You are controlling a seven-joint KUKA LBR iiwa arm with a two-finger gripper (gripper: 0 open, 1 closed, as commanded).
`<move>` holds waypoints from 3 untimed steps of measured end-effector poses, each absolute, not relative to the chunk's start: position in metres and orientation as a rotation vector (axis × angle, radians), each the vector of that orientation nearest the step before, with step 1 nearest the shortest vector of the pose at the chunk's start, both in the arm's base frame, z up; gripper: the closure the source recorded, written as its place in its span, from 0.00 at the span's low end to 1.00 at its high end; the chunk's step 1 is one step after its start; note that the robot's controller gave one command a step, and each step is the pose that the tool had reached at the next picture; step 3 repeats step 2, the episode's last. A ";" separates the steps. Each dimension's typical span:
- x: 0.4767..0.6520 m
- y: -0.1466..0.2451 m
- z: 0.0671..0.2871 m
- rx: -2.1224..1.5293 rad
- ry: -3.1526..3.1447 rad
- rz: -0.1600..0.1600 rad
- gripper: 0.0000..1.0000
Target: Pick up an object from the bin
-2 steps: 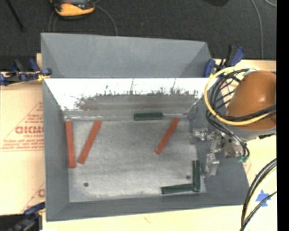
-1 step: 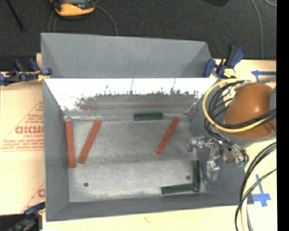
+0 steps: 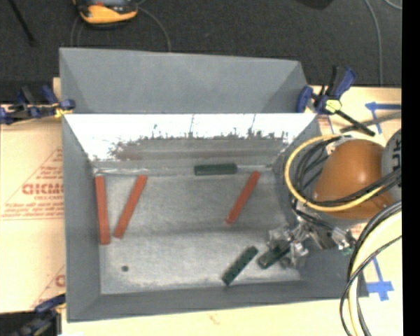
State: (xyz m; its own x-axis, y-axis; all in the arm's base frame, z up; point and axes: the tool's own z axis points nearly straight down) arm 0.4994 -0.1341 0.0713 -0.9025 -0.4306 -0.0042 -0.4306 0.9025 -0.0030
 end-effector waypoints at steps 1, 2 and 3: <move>0.499 -0.134 0.071 -0.694 3.059 -0.003 1.00; 0.514 -0.141 0.228 -0.674 3.062 -0.005 1.00; 0.514 -0.141 0.228 -0.674 3.062 -0.005 1.00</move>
Offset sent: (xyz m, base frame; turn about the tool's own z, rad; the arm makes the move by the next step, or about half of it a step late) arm 0.0126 -0.0060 0.1543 0.0081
